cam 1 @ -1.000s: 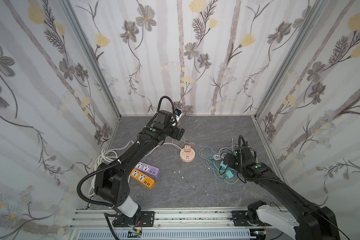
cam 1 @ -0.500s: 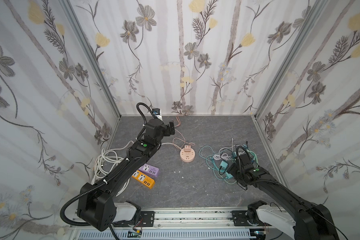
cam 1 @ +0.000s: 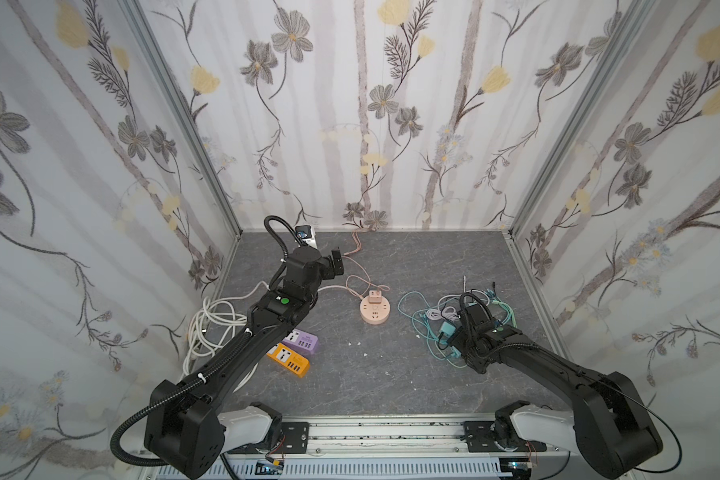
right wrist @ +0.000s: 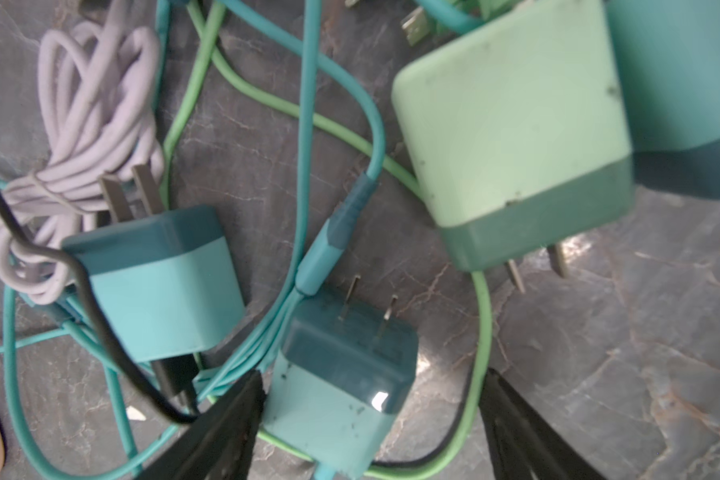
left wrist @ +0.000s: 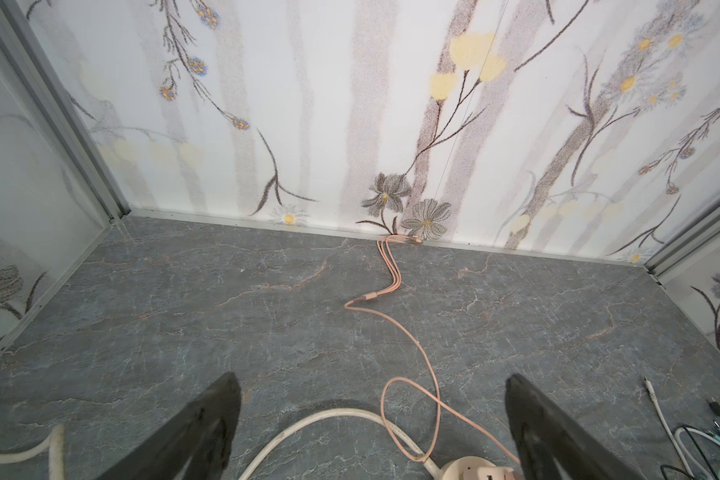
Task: Insert the plug
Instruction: 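Grasp a teal charger with the right gripper while the left arm draws back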
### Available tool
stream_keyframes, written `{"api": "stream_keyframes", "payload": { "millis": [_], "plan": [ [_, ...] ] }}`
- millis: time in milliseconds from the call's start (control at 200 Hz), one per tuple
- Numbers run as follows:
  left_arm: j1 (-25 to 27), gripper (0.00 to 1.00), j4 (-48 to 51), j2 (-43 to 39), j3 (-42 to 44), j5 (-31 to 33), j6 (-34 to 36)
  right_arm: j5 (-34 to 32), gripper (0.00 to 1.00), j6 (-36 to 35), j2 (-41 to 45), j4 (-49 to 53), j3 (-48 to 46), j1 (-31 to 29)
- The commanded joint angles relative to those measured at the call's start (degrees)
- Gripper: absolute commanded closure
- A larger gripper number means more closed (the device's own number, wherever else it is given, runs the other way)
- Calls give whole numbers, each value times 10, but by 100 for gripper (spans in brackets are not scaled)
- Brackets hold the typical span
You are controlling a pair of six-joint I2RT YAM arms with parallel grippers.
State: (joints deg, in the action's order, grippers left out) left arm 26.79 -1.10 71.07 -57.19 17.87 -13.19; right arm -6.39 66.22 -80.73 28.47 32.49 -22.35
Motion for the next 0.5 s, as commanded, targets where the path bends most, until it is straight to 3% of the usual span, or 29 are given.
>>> {"api": "stream_keyframes", "payload": {
  "millis": [0,495],
  "plan": [
    [-1,0,-17,-5,1,13,8,-31,21,27,-26,12,19,-8],
    [-1,0,4,0,-7,1,30,-30,33,12,-43,26,45,-25]
  ]
}}
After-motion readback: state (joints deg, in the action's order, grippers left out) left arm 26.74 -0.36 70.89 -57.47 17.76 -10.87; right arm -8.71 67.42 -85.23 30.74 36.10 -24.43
